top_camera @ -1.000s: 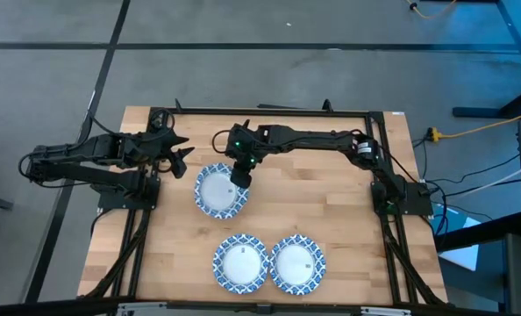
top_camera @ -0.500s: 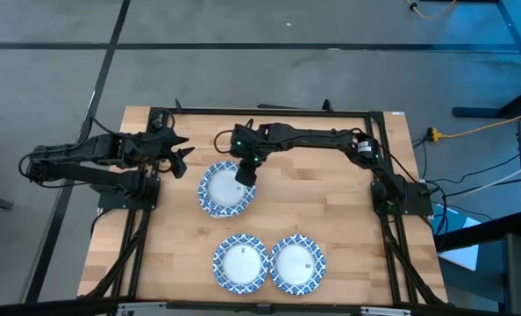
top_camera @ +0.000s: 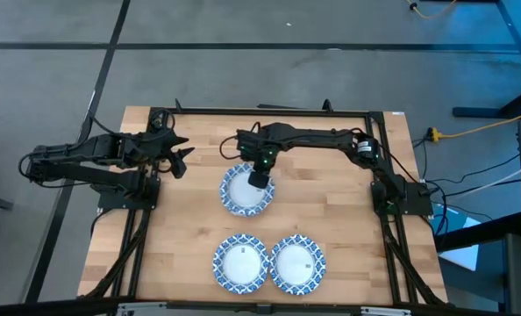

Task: Nest bowls inside each other
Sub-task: Stack the white bowl on the white bowl

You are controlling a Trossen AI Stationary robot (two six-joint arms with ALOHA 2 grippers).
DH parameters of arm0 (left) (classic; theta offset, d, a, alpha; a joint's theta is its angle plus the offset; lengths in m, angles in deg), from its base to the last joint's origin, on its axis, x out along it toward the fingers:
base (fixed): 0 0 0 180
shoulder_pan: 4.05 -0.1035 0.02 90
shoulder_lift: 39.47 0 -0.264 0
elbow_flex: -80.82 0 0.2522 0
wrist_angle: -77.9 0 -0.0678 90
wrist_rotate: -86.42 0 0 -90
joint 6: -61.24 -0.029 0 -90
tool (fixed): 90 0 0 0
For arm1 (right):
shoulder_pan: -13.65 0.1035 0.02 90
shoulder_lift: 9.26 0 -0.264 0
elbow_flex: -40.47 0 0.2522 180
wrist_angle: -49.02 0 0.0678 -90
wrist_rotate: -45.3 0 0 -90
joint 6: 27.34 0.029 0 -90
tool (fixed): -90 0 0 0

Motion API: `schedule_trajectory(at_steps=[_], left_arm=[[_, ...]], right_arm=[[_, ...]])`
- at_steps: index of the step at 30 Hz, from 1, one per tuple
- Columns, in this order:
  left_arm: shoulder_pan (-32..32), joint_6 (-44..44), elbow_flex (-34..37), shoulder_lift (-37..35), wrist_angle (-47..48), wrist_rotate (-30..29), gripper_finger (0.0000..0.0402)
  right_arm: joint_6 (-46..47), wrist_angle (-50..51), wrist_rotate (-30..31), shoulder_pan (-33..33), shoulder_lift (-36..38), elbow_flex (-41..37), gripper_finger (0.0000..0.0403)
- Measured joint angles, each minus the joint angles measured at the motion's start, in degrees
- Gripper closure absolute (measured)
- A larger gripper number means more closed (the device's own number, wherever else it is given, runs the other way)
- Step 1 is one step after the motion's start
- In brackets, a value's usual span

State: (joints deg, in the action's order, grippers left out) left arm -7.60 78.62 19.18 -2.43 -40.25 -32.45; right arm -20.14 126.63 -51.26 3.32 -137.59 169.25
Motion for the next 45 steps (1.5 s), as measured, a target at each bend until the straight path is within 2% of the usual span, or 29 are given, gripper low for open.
schedule_trajectory(at_steps=[11, 16, 21, 28, 34, 37, 40, 45], left_arm=[[0.0, 0.0, 0.0, 0.0, 0.0, 0.0, 0.0243], [0.0, 0.0, 0.0, 0.0, 0.0, 0.0, 0.0243], [0.0, 0.0, 0.0, 0.0, 0.0, 0.0, 0.0243], [0.0, 0.0, 0.0, 0.0, 0.0, 0.0, 0.0243], [0.0, 0.0, 0.0, 0.0, 0.0, 0.0, 0.0243], [0.0, 0.0, 0.0, 0.0, 0.1, 0.0, 0.0243], [0.0, 0.0, 0.0, 0.0, 0.2, 0.0, 0.0243], [0.0, 0.0, 0.0, 0.0, 0.2, 0.0, 0.0243]], right_arm=[[-1.3, 3.6, 0.0, 0.0, 0.0, 0.0, 0.0385], [-1.7, 3.2, 0.0, 0.3, 0.0, 0.0, 0.0353], [-2.9, 2.7, -1.8, 0.3, 0.0, 0.7, 0.0291], [-4.4, 0.4, 2.0, 1.1, 0.4, 8.8, 0.0229], [-6.3, 5.0, 2.0, 1.7, 0.6, 19.8, 0.0217], [-7.6, 1.9, 2.4, 3.0, 5.5, 17.7, 0.0216], [-7.7, 2.2, 6.0, 4.8, 10.6, 16.1, 0.0216], [-7.4, 2.5, 17.2, 8.4, 18.1, 11.8, 0.0216]])
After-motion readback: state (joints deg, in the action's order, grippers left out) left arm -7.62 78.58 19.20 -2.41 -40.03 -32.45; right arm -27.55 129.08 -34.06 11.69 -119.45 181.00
